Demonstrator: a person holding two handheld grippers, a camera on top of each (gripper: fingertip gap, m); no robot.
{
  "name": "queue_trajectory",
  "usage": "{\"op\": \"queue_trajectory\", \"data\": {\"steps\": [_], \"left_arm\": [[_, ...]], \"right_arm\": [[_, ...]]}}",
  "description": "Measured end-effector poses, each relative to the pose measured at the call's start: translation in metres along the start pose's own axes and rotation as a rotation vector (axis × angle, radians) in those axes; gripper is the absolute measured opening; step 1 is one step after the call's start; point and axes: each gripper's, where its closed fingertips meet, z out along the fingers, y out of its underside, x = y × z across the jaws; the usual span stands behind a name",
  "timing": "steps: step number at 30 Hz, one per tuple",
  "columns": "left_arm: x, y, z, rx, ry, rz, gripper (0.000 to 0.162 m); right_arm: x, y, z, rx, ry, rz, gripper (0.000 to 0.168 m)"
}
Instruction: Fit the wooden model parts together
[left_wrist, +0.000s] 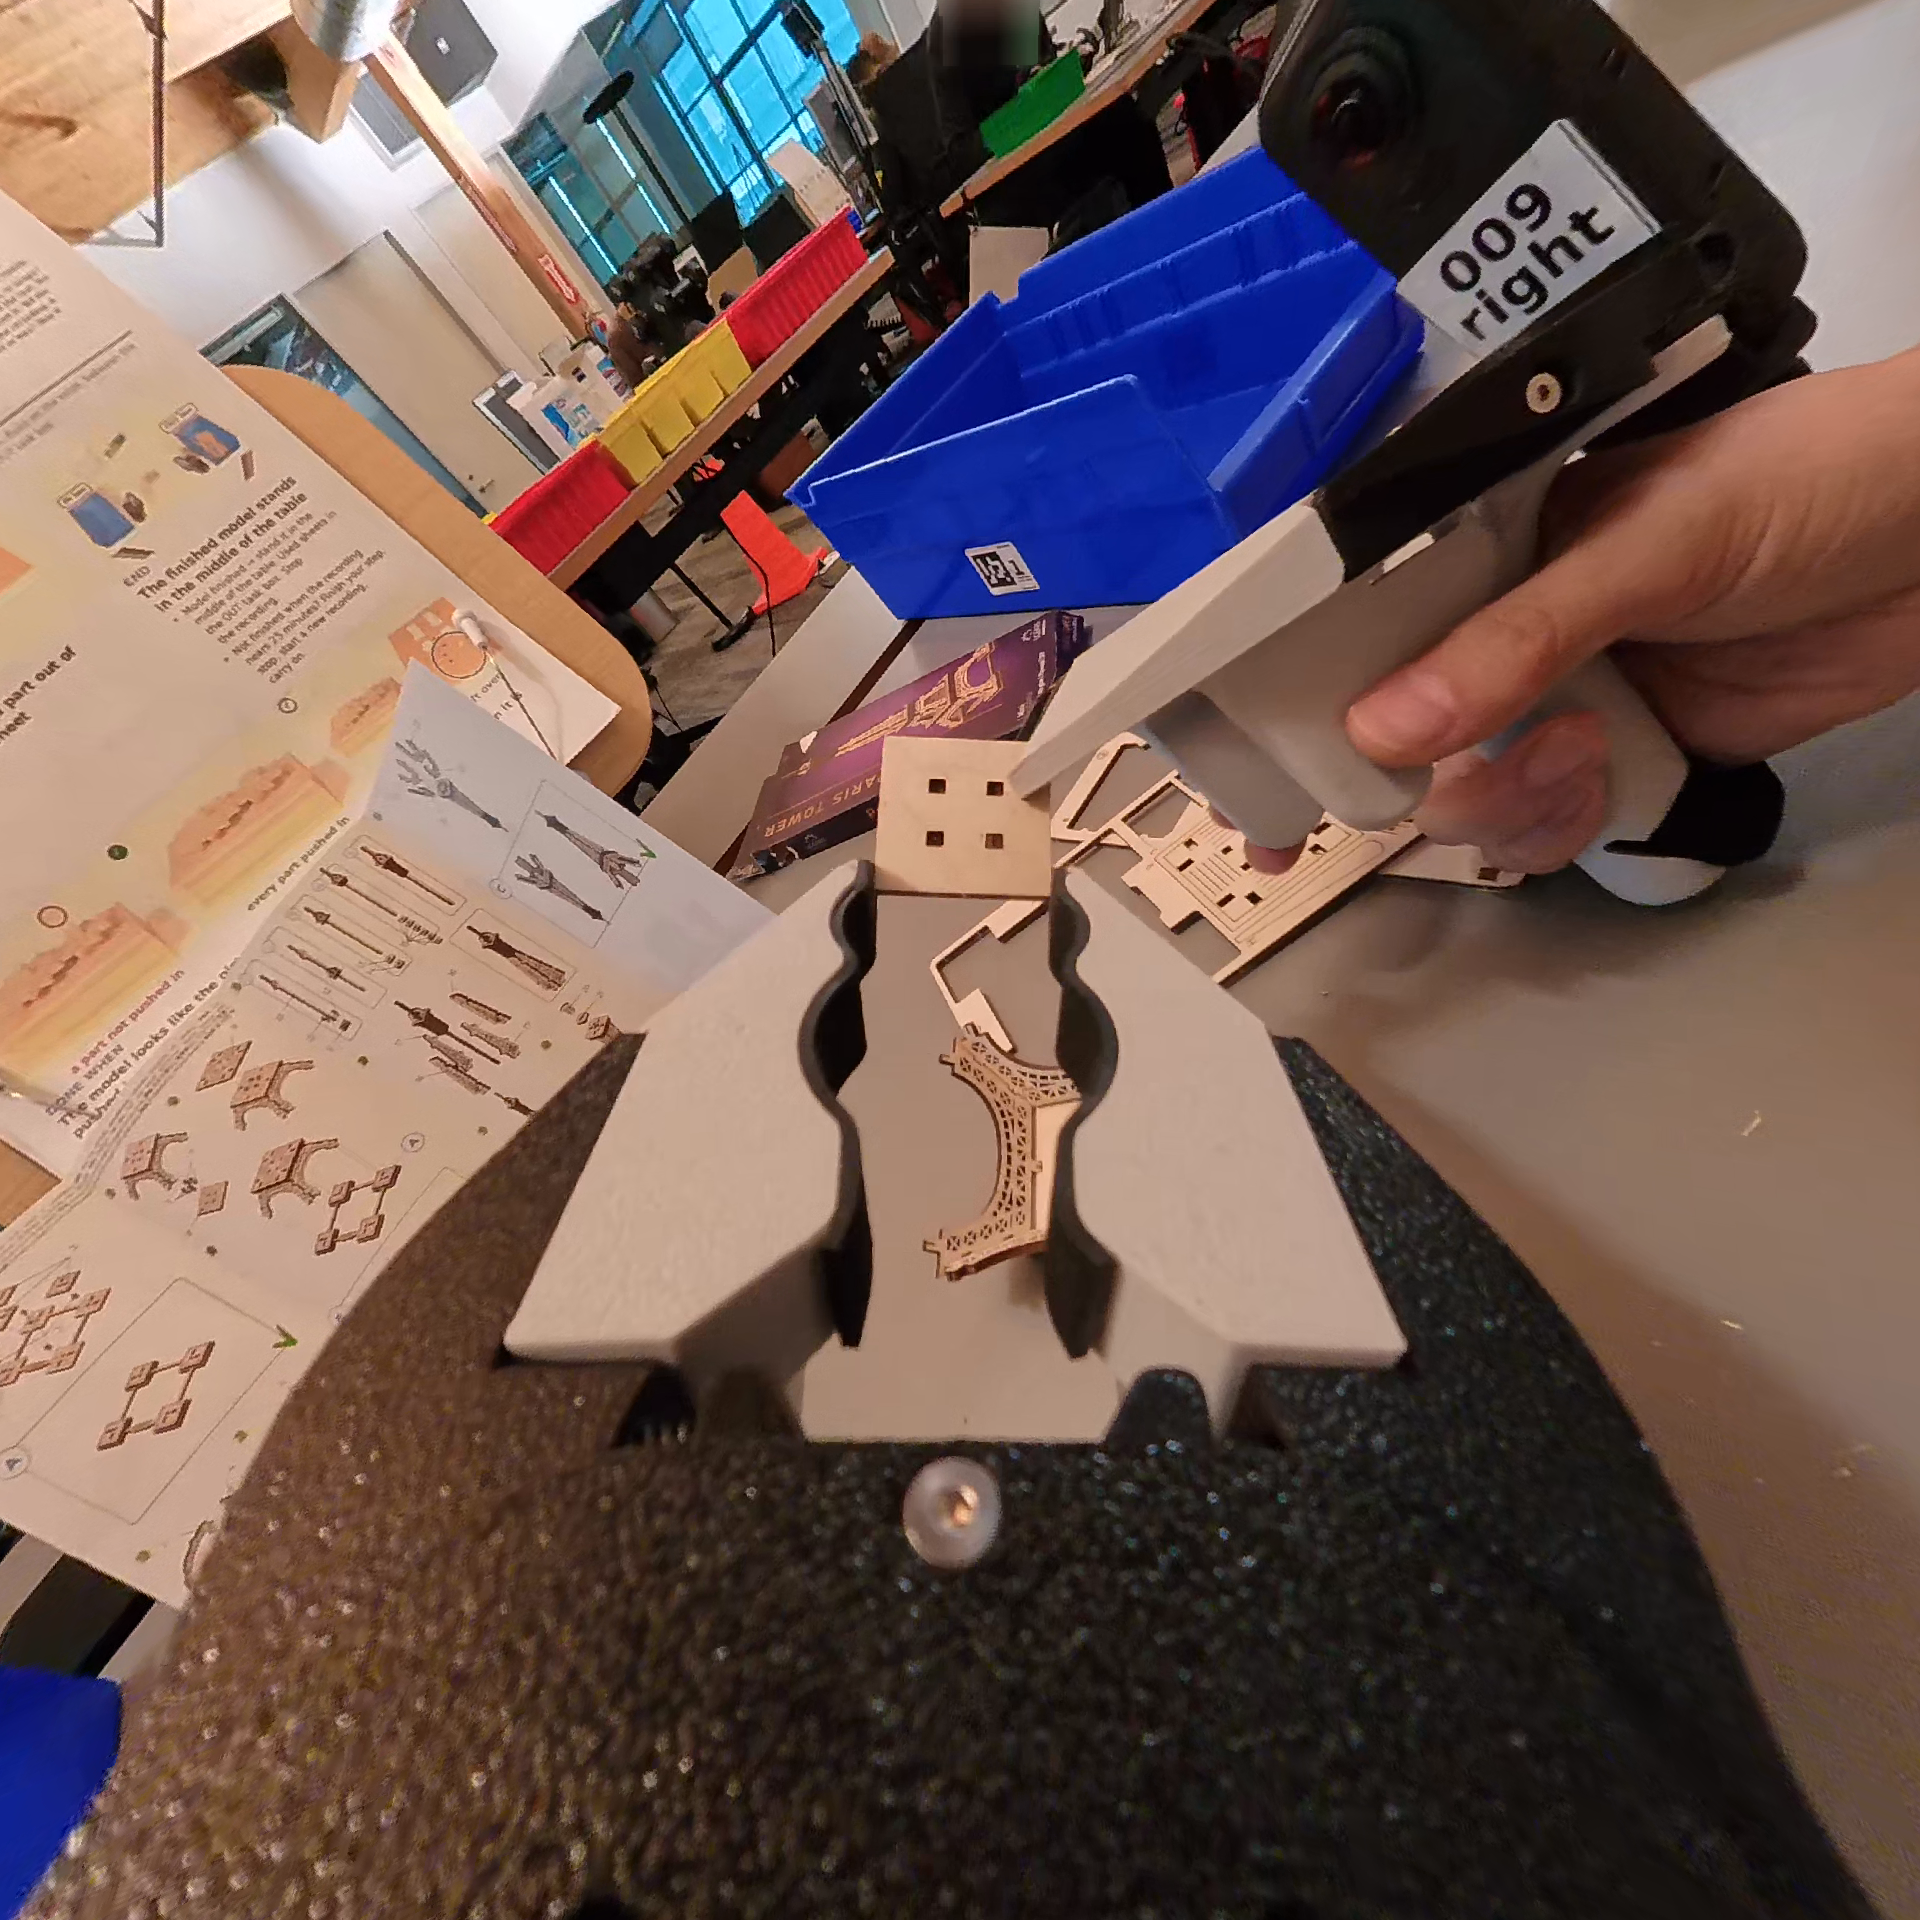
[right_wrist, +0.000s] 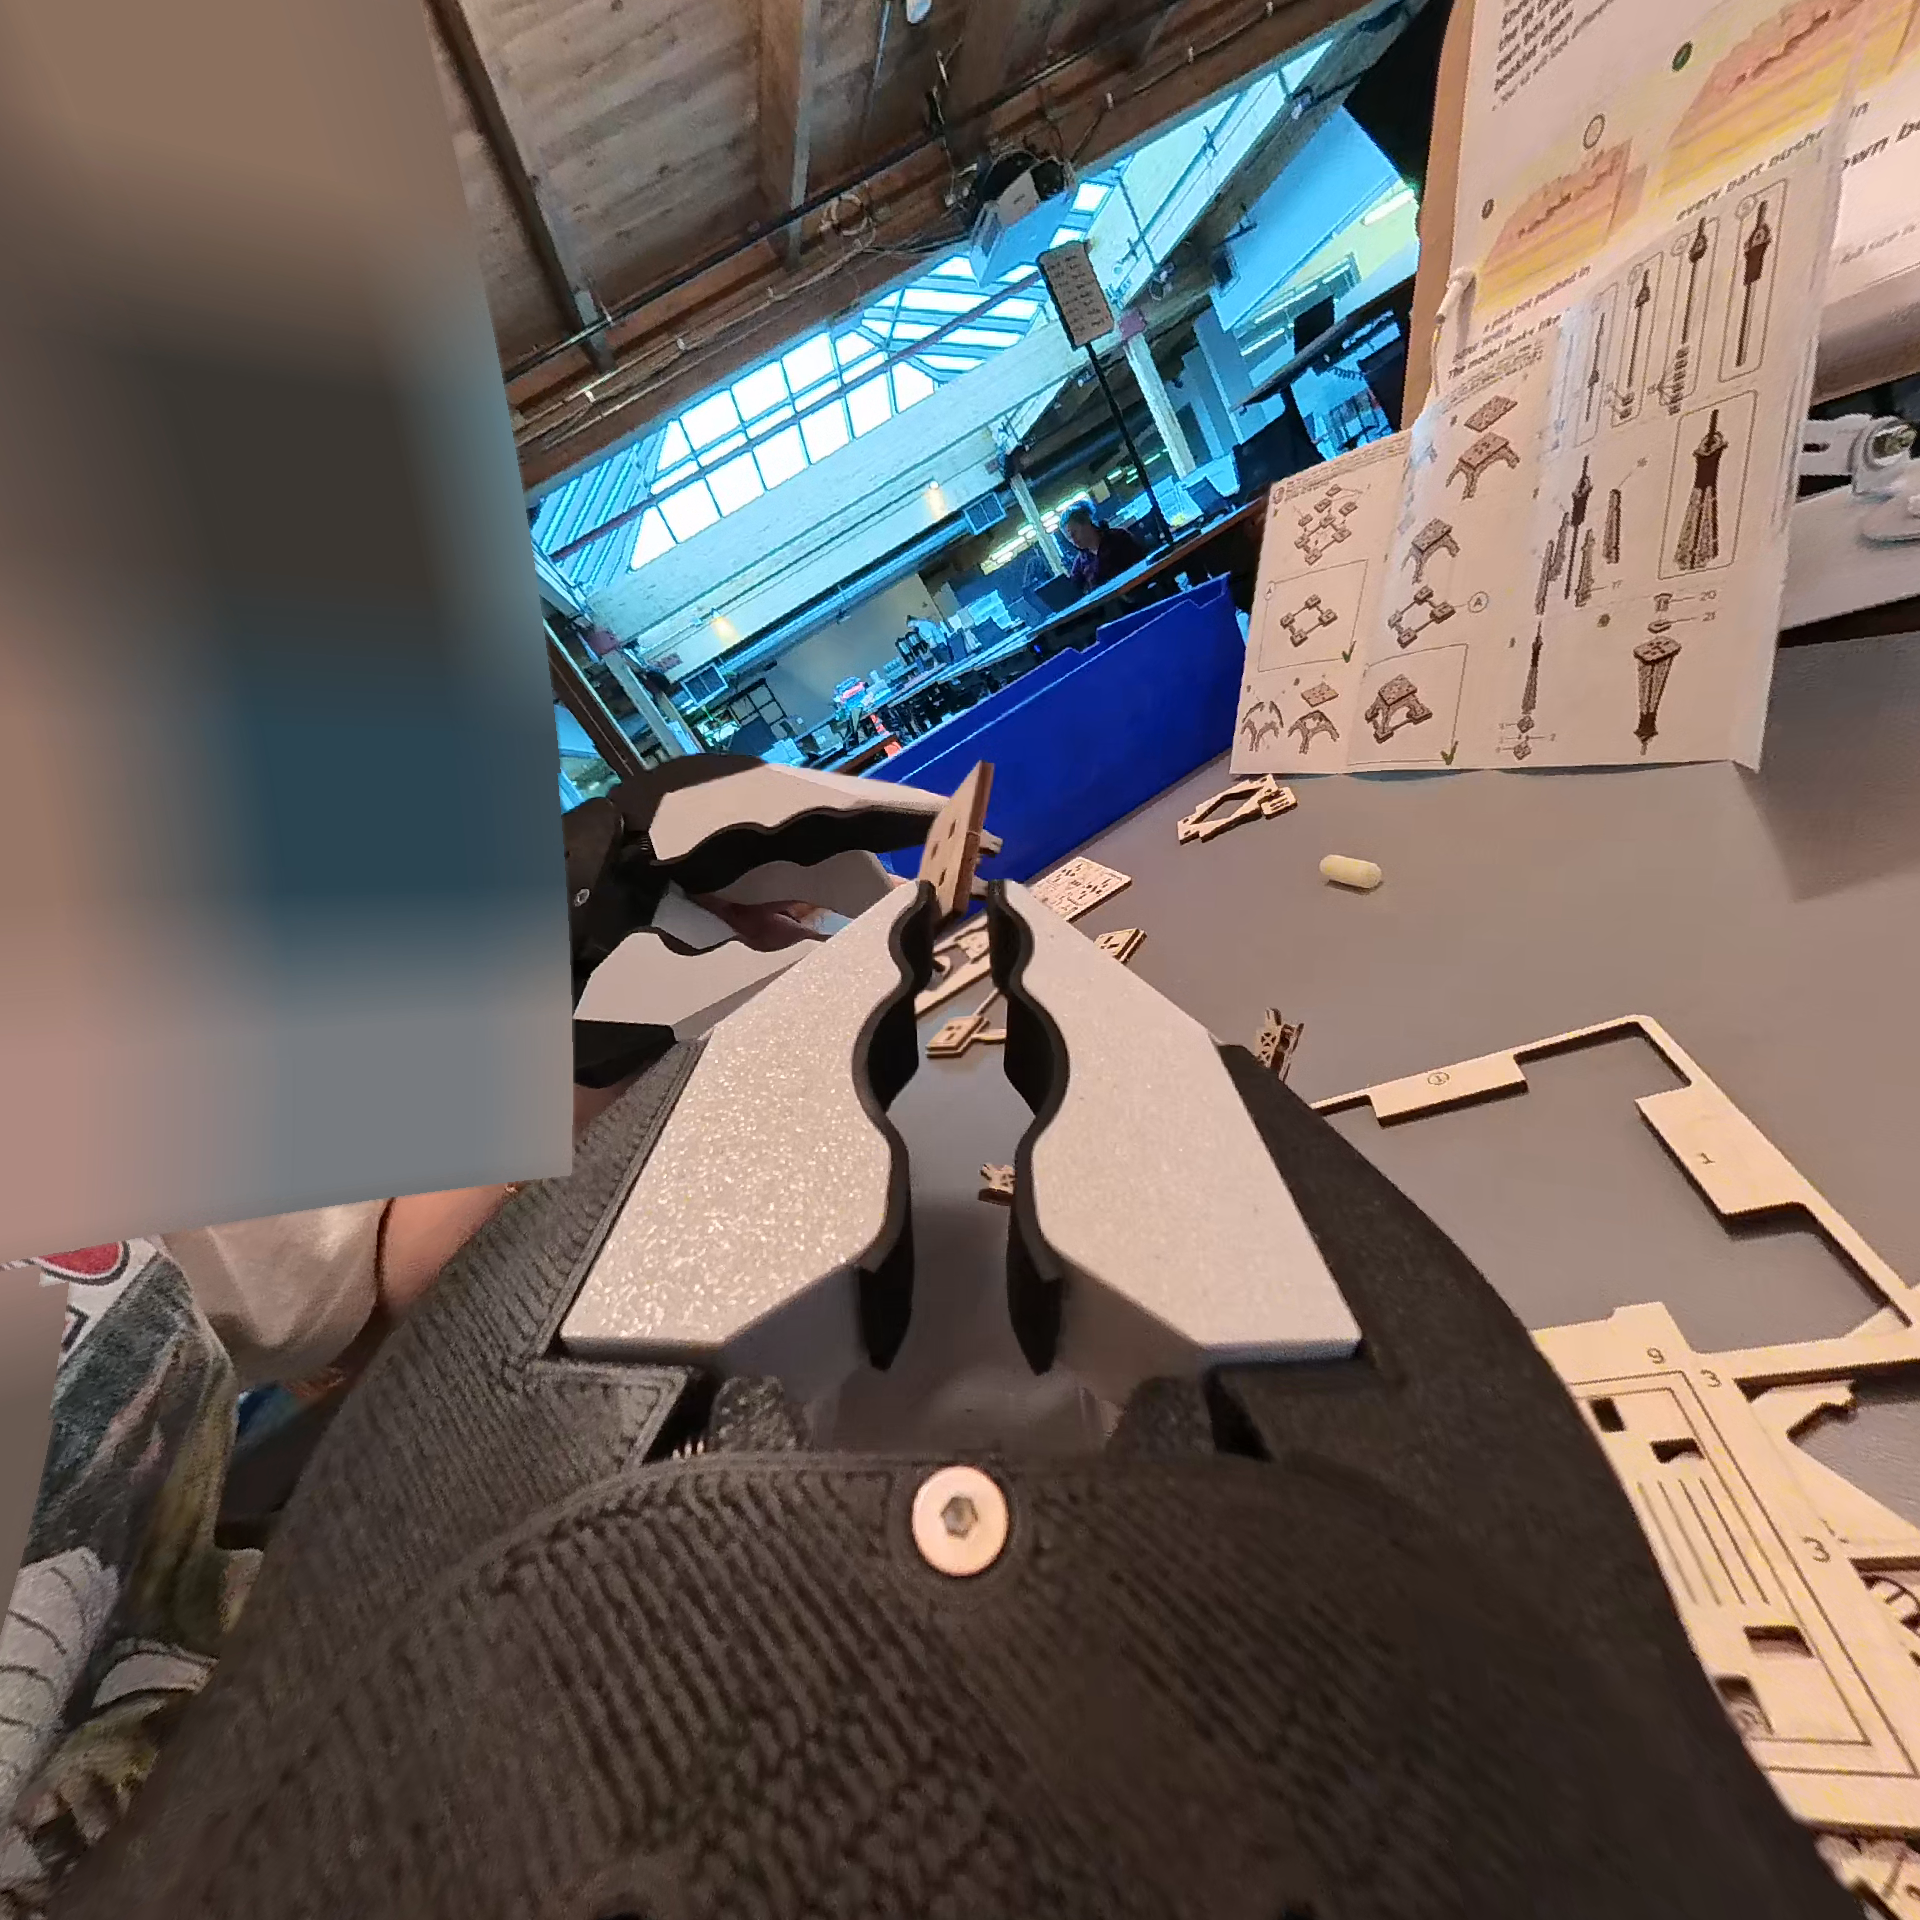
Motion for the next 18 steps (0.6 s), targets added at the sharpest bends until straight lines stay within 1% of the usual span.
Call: {"op": "queue_trajectory", "data": {"steps": [8,12,13,15,17,18], "left_arm": [[-0.0002,0.0013,0.0008,-0.004,-0.012,0.017,0.031],[0.0012,0.0018,0.0009,0.009,0.011,0.012,0.030],[0.0027,0.0017,0.0003,0.019,0.032,0.006,0.034],[0.0038,0.0028,-0.0023,0.031,0.076,0.003,0.044],[0.0028,0.0022,-0.0067,0.049,0.118,-0.006,0.041],[0.0021,0.0015,-0.0084,0.059,0.133,-0.017,0.036]], "right_arm": [[0.0002,0.0009,0.0001,-0.011,0.013,-0.026,0.007],[0.0007,0.0021,0.0005,-0.034,0.023,-0.064,0.007],[0.0006,0.0019,0.0000,-0.042,0.026,-0.091,0.002],[0.0001,0.0028,-0.0003,-0.078,0.041,-0.207,0.000],[-0.0026,0.0070,0.0009,-0.128,0.058,-0.367,0.001],[-0.0057,0.0092,0.0017,-0.140,0.056,-0.426,0.000]]}}
